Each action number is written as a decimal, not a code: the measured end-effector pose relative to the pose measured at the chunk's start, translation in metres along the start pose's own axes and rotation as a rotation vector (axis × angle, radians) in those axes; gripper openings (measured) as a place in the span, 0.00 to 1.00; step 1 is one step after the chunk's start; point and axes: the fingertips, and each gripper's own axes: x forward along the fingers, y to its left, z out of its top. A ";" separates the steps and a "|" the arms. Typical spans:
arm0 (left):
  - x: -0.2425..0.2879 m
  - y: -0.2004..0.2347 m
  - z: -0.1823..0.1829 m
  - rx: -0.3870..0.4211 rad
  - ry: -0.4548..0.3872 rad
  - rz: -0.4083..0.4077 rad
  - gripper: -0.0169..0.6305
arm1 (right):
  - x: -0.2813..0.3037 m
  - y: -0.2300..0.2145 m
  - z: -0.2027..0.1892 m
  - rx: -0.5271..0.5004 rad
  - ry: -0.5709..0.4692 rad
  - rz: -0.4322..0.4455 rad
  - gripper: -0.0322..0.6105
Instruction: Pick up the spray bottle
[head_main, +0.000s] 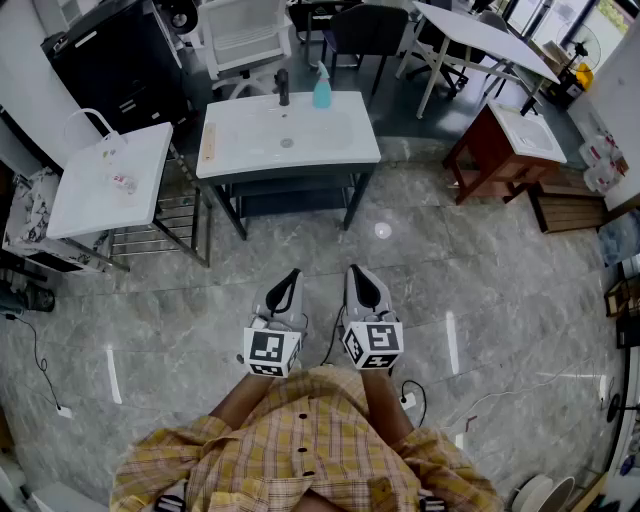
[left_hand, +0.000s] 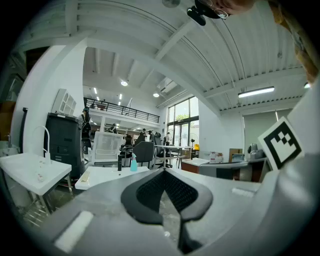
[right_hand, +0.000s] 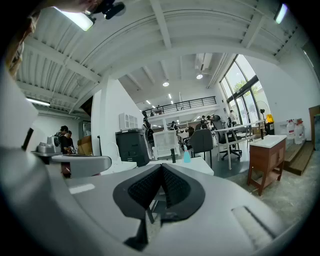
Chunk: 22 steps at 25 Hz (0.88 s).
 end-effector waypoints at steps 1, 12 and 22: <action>0.001 0.002 0.001 0.001 0.000 -0.002 0.03 | 0.002 0.001 0.001 -0.001 -0.003 -0.001 0.04; 0.007 0.025 0.000 0.003 0.002 -0.023 0.03 | 0.022 0.012 0.002 0.048 -0.026 -0.002 0.04; 0.014 0.061 0.014 0.001 -0.057 -0.074 0.03 | 0.050 0.036 0.017 -0.005 -0.065 -0.038 0.04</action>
